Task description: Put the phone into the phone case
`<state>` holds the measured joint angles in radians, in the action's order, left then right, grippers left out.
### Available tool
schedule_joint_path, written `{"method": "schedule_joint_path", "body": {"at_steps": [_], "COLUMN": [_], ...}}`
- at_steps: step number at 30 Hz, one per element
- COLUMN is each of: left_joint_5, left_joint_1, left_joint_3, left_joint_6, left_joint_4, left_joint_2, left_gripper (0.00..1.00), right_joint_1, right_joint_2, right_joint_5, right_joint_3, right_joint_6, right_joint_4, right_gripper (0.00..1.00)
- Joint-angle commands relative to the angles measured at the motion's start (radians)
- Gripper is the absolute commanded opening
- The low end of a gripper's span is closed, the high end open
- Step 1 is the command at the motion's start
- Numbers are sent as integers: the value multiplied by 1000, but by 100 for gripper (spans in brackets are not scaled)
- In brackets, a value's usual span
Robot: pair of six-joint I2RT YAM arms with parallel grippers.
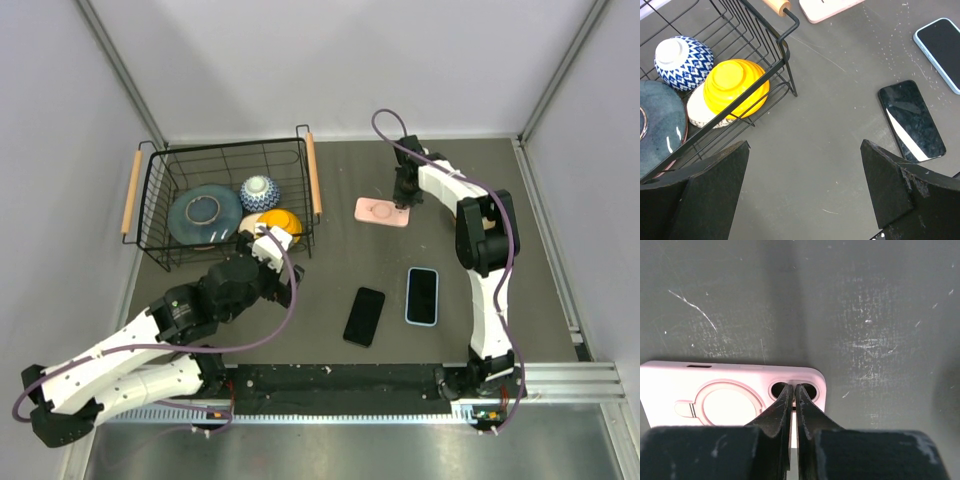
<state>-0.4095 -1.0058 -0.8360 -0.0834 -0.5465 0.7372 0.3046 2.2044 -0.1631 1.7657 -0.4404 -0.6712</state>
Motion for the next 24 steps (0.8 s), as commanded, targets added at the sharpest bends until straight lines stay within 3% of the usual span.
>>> {"method": "schedule_joint_path", "body": {"at_steps": [1, 7, 16, 20, 24], "left_joint_5": [-28, -66, -88, 50, 222], "left_joint_1": [3, 3, 27, 70, 98], "left_joint_3": [-80, -156, -311, -426, -472], "left_joint_6": [-26, -98, -151, -164, -104], "left_joint_4": [-29, -96, -239, -300, -248], "left_joint_2": [-13, -4, 106, 177, 217], "left_gripper": [99, 99, 97, 94, 94], "right_joint_1": [5, 5, 5, 8, 31], "right_joint_2": [-40, -179, -512, -734, -898], "right_joint_5": [-6, -3, 71, 240, 336], "right_joint_3": [51, 23, -288, -498, -638], "right_joint_6": [100, 173, 255, 287, 325], "right_joint_4": [-5, 33, 218, 332, 364], "right_gripper": [0, 0, 0, 0, 0]}}
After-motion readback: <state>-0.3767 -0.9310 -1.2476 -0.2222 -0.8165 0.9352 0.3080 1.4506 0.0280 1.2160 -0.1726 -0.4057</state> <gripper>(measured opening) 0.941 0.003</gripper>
